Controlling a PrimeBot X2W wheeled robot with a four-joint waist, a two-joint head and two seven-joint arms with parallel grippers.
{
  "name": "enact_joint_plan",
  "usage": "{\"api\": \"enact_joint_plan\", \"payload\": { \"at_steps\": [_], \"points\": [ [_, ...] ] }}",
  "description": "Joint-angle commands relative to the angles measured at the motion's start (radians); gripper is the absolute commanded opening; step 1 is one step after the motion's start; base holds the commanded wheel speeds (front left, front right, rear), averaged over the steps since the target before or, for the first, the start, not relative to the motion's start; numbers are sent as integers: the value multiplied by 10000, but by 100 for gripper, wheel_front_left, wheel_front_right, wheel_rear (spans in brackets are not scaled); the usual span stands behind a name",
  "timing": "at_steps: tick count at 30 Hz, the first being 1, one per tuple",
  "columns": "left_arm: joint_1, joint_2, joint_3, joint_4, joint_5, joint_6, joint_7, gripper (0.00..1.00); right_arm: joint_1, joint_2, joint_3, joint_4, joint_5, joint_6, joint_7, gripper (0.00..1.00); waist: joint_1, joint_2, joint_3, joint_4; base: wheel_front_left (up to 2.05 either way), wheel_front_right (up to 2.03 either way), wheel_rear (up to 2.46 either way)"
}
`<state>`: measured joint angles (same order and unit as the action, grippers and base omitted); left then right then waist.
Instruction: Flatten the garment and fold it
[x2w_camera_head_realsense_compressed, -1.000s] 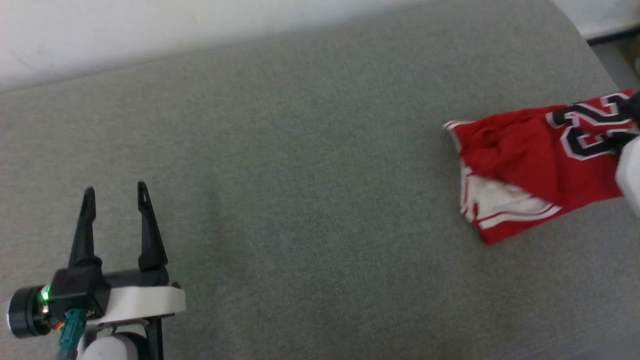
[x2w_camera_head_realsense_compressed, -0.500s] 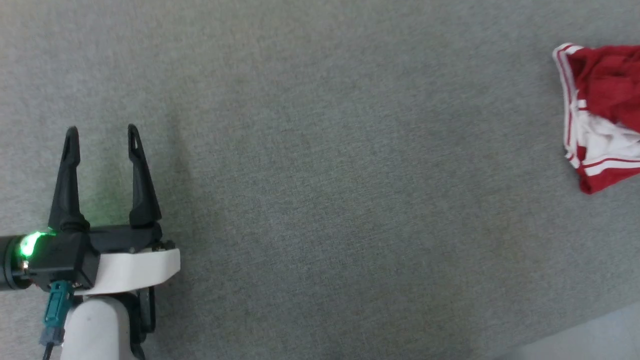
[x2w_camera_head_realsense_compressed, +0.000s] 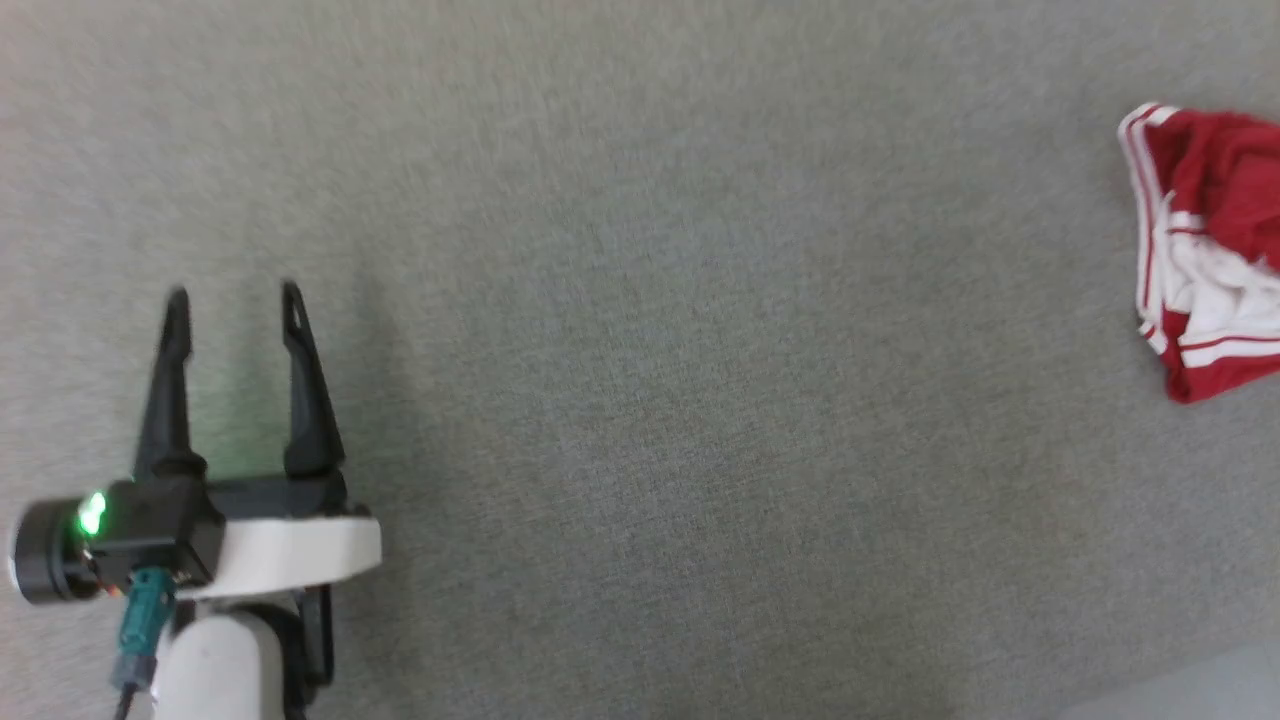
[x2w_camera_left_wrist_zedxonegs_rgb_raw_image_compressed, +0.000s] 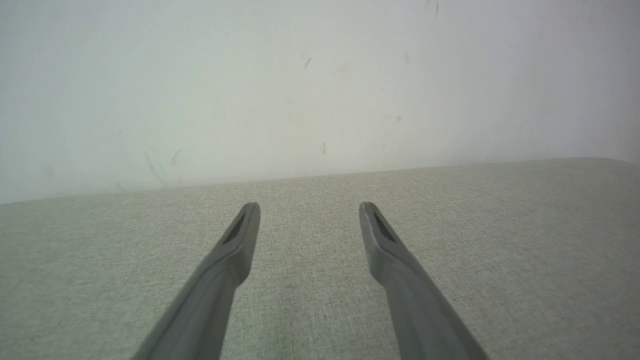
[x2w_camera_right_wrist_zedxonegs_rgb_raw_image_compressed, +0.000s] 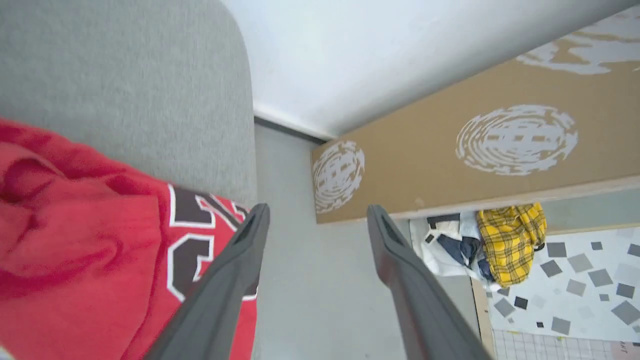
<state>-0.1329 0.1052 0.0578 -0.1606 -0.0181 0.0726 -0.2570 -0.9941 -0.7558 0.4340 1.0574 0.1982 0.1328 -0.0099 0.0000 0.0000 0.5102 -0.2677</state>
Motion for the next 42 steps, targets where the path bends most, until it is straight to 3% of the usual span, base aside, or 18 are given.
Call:
{"api": "enact_joint_plan", "payload": {
  "at_steps": [1,5,9,17,24,32,42],
  "points": [
    [260,-59,-19,113,-100,62,-47,100,-263,93,-407,-104,-318,-21,-800,100,0,0,-1274,375,0,0,0],
    [637,-178,60,272,-216,142,-47,100,-290,478,-1460,-398,-680,-21,-2099,100,0,0,-2032,560,0,0,0],
    [1038,-281,104,455,-316,165,-47,100,59,1003,-2457,-1446,-1331,-21,-2483,100,0,0,-2675,791,0,0,0],
    [1477,-400,201,836,-413,137,-47,100,2470,2854,-4232,-5774,-1476,-21,-2516,100,0,0,-3634,1349,0,0,0],
    [1739,-459,215,1186,-464,2,-47,100,4906,4601,-4562,-8441,-1071,-21,-2517,100,0,0,-4291,1781,0,0,0],
    [2136,-496,210,1477,-425,-144,-47,100,7235,5735,-4056,-9369,-458,-21,-2518,100,0,0,-4965,2219,0,0,0],
    [2738,-523,108,1641,-365,-288,-47,100,9618,6460,-4206,-9582,-189,-21,-2518,100,0,0,-5656,2493,0,0,0]
  ]
}}
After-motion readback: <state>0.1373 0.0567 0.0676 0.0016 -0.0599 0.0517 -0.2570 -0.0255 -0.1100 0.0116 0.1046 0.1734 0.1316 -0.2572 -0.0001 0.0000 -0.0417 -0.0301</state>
